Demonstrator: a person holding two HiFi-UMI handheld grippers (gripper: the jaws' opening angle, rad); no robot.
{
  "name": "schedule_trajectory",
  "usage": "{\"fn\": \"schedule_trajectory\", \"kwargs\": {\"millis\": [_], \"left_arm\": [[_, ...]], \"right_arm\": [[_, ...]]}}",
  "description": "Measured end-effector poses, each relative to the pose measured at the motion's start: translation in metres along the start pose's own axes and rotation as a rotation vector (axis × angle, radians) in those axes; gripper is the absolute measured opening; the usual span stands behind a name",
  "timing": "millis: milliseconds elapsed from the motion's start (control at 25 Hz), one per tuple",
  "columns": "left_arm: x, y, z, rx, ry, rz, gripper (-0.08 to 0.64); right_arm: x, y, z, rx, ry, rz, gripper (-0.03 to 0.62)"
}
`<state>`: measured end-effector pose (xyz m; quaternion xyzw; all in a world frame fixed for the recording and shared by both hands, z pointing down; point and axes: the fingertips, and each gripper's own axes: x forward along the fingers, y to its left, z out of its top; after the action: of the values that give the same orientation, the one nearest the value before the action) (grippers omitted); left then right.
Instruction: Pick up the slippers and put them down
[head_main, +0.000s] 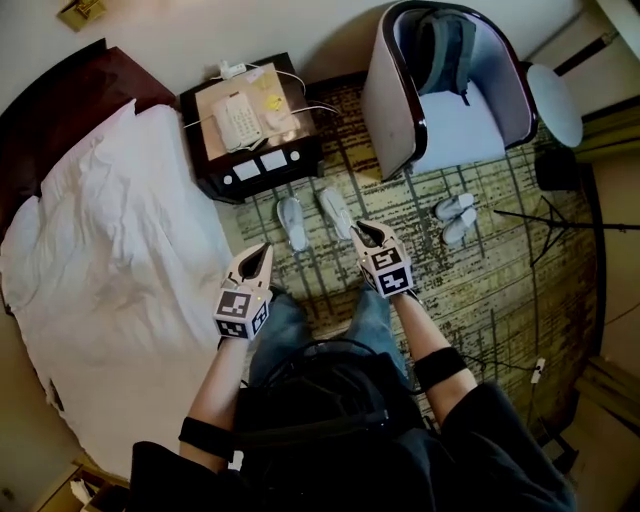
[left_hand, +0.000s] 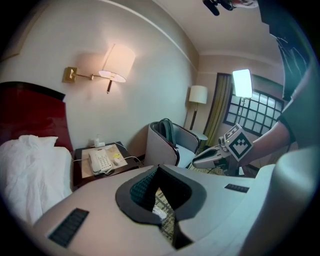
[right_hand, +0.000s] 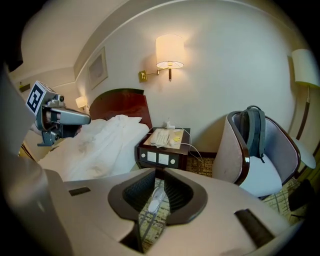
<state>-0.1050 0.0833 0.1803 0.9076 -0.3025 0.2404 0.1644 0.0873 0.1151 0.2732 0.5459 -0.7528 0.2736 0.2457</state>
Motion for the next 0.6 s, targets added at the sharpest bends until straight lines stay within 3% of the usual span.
{"fn": "schedule_trajectory", "kwargs": {"millis": [80,320,480,600], "left_arm": [[0.012,0.000,-0.006,0.017,0.015,-0.025,0.002],[0.057,-0.001,-0.051,0.064,0.091,-0.110,0.002],[0.102,-0.007,-0.084,0.096,0.119,-0.152,0.002],[0.129,-0.005,-0.114,0.072,0.147,-0.149,0.002]], "right_arm": [[0.011,-0.002,-0.010,0.023,0.020,-0.011,0.091],[0.066,-0.011,-0.076,0.113,0.118,-0.046,0.319],[0.112,-0.031,-0.127,0.155,0.176,-0.086,0.419],[0.147,-0.040,-0.168,0.183,0.225,-0.103,0.483]]}}
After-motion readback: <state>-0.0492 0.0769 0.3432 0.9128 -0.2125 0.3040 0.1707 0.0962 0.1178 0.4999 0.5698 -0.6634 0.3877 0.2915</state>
